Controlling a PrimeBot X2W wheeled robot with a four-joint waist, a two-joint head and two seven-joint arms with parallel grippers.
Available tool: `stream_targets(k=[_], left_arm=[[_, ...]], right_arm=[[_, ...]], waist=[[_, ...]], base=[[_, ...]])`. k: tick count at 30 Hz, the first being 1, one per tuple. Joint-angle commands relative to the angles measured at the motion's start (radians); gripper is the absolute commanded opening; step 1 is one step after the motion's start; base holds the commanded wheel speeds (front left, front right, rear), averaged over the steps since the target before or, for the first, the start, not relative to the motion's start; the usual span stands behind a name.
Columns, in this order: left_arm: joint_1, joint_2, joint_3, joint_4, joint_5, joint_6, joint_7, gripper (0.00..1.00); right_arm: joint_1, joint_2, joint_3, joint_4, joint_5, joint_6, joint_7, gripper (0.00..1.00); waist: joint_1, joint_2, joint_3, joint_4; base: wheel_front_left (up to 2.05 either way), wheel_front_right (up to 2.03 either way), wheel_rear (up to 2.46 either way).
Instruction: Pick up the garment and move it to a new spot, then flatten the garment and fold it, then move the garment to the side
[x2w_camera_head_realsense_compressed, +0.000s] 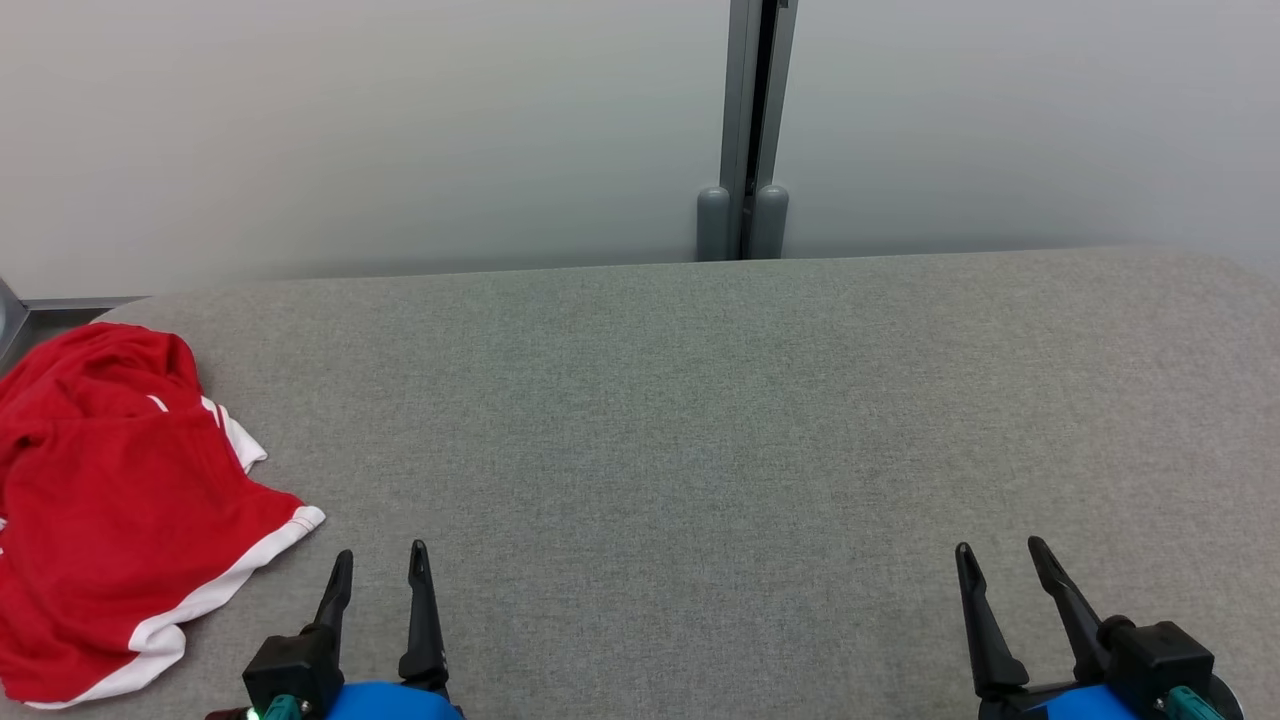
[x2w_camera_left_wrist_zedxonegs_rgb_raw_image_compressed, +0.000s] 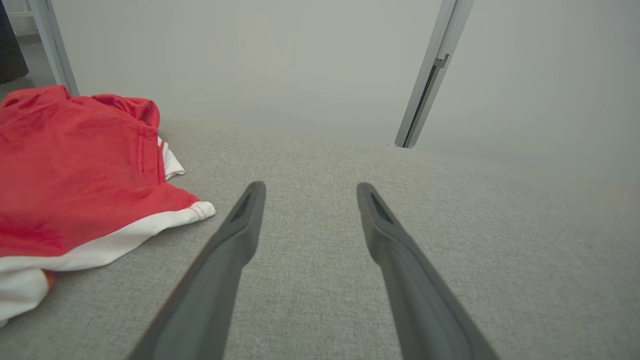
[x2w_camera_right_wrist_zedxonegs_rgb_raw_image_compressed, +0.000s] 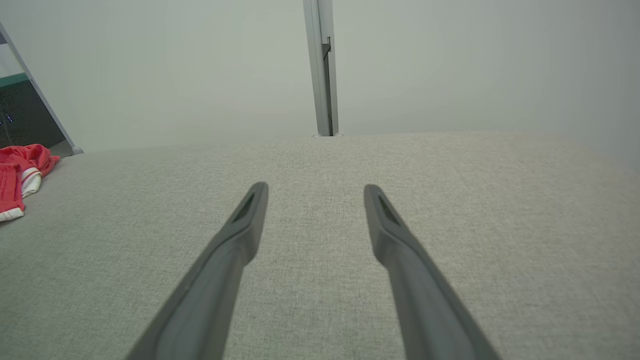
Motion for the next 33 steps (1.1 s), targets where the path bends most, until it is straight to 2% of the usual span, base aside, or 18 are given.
stream_targets(k=[1,14,33], left_arm=[[-0.001,0.002,-0.001,0.001,0.020,0.003,-0.008,1.00],[-0.001,0.002,-0.021,0.025,0.084,0.017,-0.031,1.00],[-0.012,0.005,-0.025,0.039,0.076,0.019,-0.031,1.00]], right_arm=[[0.012,-0.007,0.002,0.001,-0.020,0.000,-0.008,1.00],[0.020,-0.007,0.008,0.011,-0.102,0.000,-0.032,1.00],[0.014,-0.007,0.002,0.017,-0.095,0.000,-0.032,1.00]], waist=[[0.0000,0.0000,0.000,0.000],[0.0000,0.0000,0.000,-0.001],[0.0000,0.0000,0.007,0.001]], base=[[0.00,0.00,0.00],[0.00,0.00,0.00],[0.00,0.00,0.00]])
